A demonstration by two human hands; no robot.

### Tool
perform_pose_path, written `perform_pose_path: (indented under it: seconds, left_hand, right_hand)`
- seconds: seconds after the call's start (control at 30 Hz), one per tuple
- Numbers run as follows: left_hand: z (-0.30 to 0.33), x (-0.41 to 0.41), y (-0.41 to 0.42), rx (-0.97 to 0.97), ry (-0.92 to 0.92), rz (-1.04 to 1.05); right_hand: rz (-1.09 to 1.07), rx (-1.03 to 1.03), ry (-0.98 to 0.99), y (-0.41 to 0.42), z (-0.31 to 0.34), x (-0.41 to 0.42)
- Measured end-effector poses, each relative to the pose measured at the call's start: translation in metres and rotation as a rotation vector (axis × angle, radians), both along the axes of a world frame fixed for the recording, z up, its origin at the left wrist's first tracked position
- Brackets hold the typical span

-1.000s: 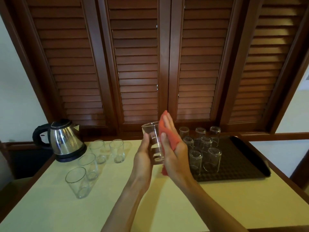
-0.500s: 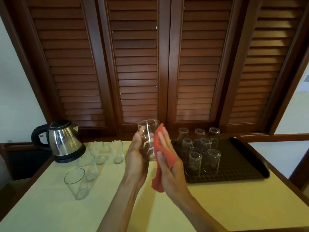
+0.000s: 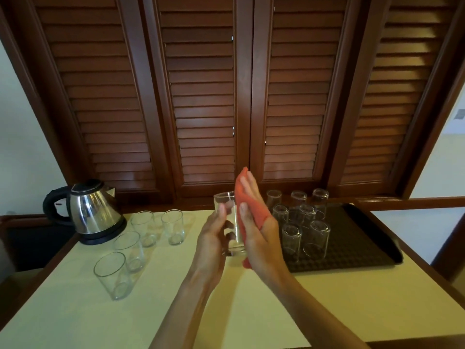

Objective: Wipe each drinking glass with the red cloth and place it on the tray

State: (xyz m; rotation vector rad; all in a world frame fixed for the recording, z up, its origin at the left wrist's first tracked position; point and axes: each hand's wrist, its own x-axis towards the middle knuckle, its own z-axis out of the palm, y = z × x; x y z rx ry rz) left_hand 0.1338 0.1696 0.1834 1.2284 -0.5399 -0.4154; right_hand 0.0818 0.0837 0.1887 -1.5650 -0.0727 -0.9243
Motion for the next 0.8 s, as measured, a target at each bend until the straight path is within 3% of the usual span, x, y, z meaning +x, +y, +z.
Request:
perform_pose_path:
  seconds: [0.1,0.23,0.37,0.57,0.67,0.8]
  left_hand:
    - [0.008,0.008,0.000,-0.088,0.034,0.075]
    - [0.000,-0.006,-0.002,0.008,-0.076,0.132]
    - [0.006,0.000,-0.001,0.061,-0.077,0.112]
    - [-0.001,0.003,0.002,0.056,-0.100,0.093]
    - [0.002,0.002,0.002,0.052,-0.100,0.116]
    - [0.011,0.003,0.002,-0.023,-0.164,0.175]
  right_hand:
    - [0.065,-0.009,-0.028,0.017,-0.024,-0.009]
    - [0.051,0.293,0.039,0.007,-0.013,-0.005]
    - [0.036,0.128,0.006,0.012,-0.016,-0.003]
    - [0.088,0.386,0.066,0.007,-0.005,-0.006]
    - [0.100,0.259,0.045,0.007,0.005,-0.004]
    - [0.074,0.287,0.050,0.021,-0.016,-0.007]
